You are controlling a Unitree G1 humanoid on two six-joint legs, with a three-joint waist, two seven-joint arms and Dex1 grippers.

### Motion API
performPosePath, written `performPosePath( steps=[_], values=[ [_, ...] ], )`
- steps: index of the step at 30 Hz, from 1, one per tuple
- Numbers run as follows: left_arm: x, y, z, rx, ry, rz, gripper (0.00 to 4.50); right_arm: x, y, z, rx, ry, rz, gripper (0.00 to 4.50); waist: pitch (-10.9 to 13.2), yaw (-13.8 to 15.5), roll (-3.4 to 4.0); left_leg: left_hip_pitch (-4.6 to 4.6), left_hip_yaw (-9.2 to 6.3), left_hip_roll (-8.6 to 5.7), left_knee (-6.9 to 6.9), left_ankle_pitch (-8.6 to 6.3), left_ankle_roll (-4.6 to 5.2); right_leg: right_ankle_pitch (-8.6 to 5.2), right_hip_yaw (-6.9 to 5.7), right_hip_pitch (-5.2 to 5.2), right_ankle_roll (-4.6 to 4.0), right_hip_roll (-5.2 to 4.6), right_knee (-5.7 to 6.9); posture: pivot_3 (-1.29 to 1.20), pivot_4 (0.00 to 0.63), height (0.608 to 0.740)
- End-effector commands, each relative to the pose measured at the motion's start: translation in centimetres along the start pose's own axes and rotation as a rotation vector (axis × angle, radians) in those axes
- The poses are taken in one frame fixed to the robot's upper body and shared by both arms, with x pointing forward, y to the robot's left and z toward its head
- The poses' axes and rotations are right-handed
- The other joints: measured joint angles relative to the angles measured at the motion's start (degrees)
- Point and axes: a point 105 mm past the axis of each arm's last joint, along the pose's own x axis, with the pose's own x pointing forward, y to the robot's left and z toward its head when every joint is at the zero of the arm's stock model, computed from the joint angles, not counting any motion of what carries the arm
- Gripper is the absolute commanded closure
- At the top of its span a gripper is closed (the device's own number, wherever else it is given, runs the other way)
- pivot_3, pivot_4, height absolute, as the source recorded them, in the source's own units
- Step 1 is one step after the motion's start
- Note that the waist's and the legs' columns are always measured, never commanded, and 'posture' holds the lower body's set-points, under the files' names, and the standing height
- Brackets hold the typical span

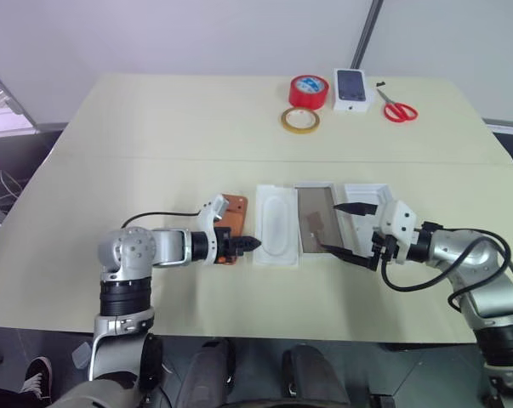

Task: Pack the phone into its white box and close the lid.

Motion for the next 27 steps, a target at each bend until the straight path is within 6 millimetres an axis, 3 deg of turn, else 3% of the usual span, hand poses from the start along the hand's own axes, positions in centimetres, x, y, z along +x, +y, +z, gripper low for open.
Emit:
performPosePath(
  steps=[1,4,9,12,16,19,23,27],
  values=[
    [-1.5,-0.5,2.0,-0.032,-0.079,-0.045,4.46,0.1,-0.2,1.2,-0.011,-0.046,0.010,0.00,0.01,-0.02,-0.01,0.00,0.00,0.00,0.00,0.00,0.00,0.00,0.00,-0.01,0.00,0.00,0.00,0.00,0.150,0.740],
    [-2.5,-0.4,3.0,-0.059,-0.119,-0.076,4.46,0.3,1.1,1.2,0.027,-0.048,0.076,0.00,0.01,-0.05,-0.01,-0.01,0.00,0.00,-0.02,0.00,0.00,0.00,-0.01,-0.02,0.00,0.02,0.00,0.00,0.150,0.740],
    [-3.3,-1.0,3.8,-0.067,-0.146,-0.129,4.46,0.7,2.8,-0.6,-0.026,0.050,0.162,0.00,0.01,0.05,-0.01,-0.01,0.00,0.00,-0.03,0.00,-0.01,0.00,0.00,-0.03,0.01,0.00,0.00,0.00,0.150,0.740],
    [-3.3,-0.9,4.0,-0.048,-0.152,-0.091,4.50,1.4,2.0,-1.7,-0.061,0.102,0.162,0.84,0.02,-0.04,-0.03,-0.01,0.00,-0.01,-0.01,0.00,-0.02,0.00,-0.01,-0.02,0.01,-0.02,-0.01,0.00,0.150,0.740],
    [-3.1,-0.9,4.4,-0.030,-0.181,-0.057,4.50,1.7,2.0,-2.8,-0.119,0.168,0.226,2.88,0.02,-0.02,-0.03,-0.01,0.00,-0.01,-0.04,0.17,-0.31,0.00,-0.02,-0.03,0.01,0.00,0.00,0.00,0.150,0.740],
    [-3.2,-1.5,4.9,-0.012,-0.201,-0.072,4.50,2.1,2.2,-2.5,-0.126,0.165,0.264,4.42,0.02,-0.08,-0.03,-0.01,0.00,-0.01,-0.05,0.19,-0.34,0.00,-0.01,-0.04,0.01,0.01,0.00,0.00,0.150,0.740],
    [-3.0,-2.2,5.8,-0.006,-0.234,-0.084,4.50,3.0,3.3,-1.5,-0.130,0.138,0.326,4.47,0.02,0.01,-0.04,-0.01,-0.02,0.00,-0.04,0.20,-0.36,0.00,-0.03,-0.03,0.01,0.02,0.00,0.00,0.150,0.740],
    [-2.5,-2.9,6.2,-0.020,-0.249,-0.111,4.50,4.4,3.1,0.0,-0.128,0.075,0.289,4.47,0.03,-0.09,-0.05,-0.02,-0.01,0.00,-0.04,0.20,-0.37,0.00,-0.03,-0.03,0.01,0.01,0.00,0.00,0.150,0.740]
  ],
)
